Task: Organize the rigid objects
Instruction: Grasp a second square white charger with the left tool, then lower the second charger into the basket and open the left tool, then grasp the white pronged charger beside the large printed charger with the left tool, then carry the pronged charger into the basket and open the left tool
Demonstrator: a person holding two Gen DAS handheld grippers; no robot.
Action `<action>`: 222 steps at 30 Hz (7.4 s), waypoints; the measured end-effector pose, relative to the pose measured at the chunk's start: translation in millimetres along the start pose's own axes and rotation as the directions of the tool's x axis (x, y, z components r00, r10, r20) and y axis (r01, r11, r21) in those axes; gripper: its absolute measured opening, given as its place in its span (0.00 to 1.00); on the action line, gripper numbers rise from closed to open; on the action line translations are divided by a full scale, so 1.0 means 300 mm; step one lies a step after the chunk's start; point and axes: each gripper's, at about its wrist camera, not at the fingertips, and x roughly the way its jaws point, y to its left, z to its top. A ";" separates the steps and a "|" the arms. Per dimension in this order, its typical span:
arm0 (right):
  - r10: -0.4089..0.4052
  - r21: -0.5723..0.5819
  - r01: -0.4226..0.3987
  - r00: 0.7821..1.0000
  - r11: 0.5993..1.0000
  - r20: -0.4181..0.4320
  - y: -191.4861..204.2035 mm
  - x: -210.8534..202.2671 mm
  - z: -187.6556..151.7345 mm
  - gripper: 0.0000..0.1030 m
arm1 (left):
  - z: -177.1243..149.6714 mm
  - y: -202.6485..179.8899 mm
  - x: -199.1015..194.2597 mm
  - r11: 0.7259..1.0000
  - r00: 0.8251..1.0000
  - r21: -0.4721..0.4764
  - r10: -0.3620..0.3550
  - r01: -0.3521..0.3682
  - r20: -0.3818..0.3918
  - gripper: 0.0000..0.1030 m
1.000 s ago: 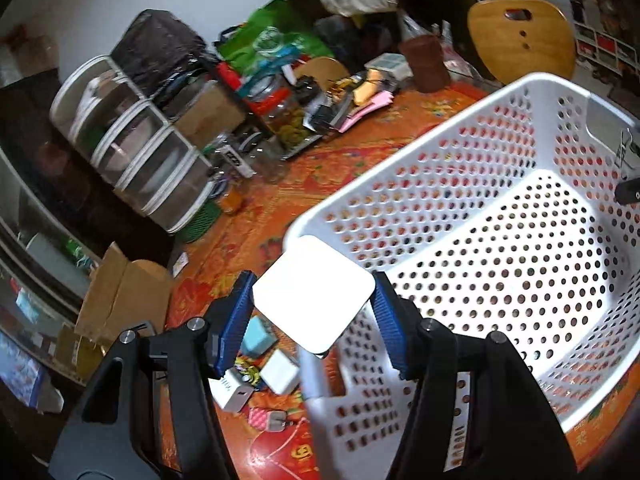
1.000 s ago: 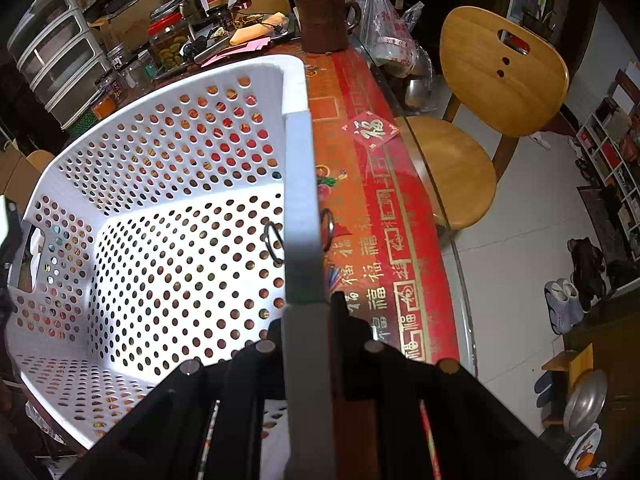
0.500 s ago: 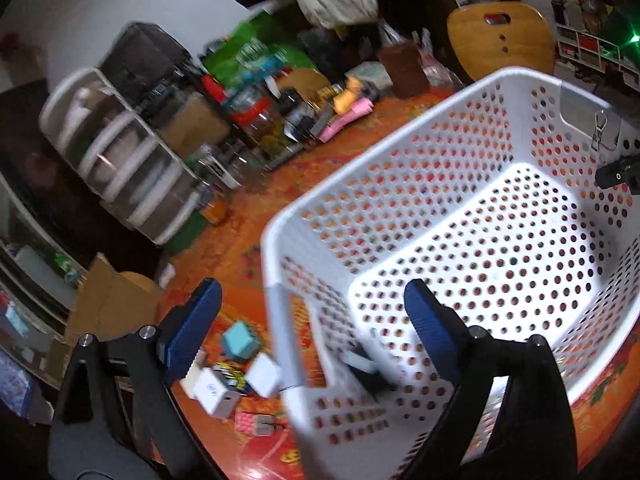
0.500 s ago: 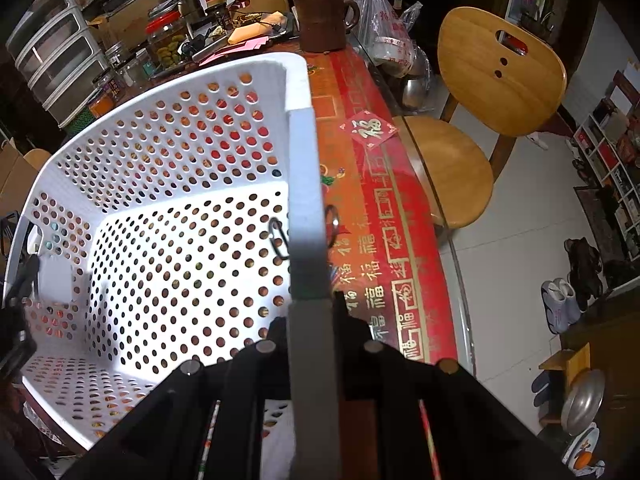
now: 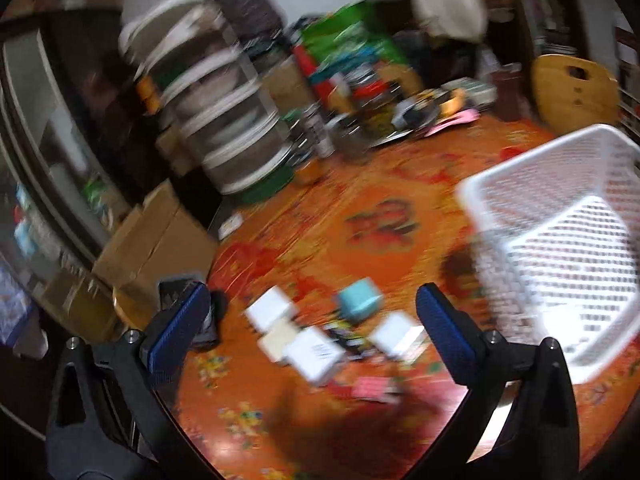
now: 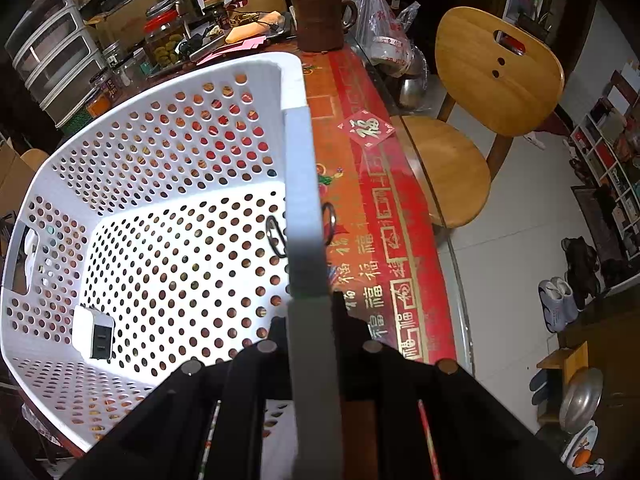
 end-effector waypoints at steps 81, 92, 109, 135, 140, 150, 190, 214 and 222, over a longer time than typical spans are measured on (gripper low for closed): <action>-0.045 -0.020 0.045 0.999 0.999 -0.030 0.041 0.017 0.008 0.09 | 0.202 -0.708 0.036 0.918 0.964 0.297 -0.238 0.263 -0.118 0.68; -0.051 -0.020 0.050 0.998 0.999 -0.029 0.046 0.017 0.007 0.08 | 0.197 -0.650 -0.019 0.916 0.959 0.287 -0.280 0.279 -0.038 0.90; -0.047 -0.025 0.046 0.999 0.999 -0.027 0.046 0.013 0.002 0.08 | 0.053 0.080 0.227 0.995 0.988 -0.051 -0.091 0.086 -0.126 0.99; -0.053 -0.035 0.052 0.998 0.998 -0.029 0.045 0.011 -0.003 0.08 | -0.233 0.221 0.738 0.934 0.884 -0.354 -0.210 0.055 -0.417 0.87; -0.054 -0.034 0.053 0.998 0.998 -0.028 0.046 0.010 -0.003 0.08 | -0.252 0.234 0.750 0.920 0.876 -0.385 -0.249 0.079 -0.414 0.88; -0.055 -0.037 0.054 0.998 0.998 -0.028 0.048 0.008 -0.003 0.08 | -0.243 0.232 0.719 0.932 0.889 -0.359 -0.201 0.044 -0.412 0.73; -0.059 -0.045 0.057 0.998 0.997 -0.031 0.049 0.006 0.006 0.08 | 0.221 -0.119 -0.038 0.976 0.975 -0.069 -0.211 0.206 -0.066 0.66; -0.053 -0.047 0.052 0.998 0.998 -0.030 0.043 0.010 0.005 0.08 | 0.152 -0.601 -0.071 0.897 0.886 0.112 -0.390 0.427 -0.251 0.65; -0.054 -0.045 0.052 0.998 0.998 -0.029 0.040 0.011 0.005 0.08 | 0.150 -0.604 -0.079 0.886 0.886 0.127 -0.416 0.445 -0.205 0.60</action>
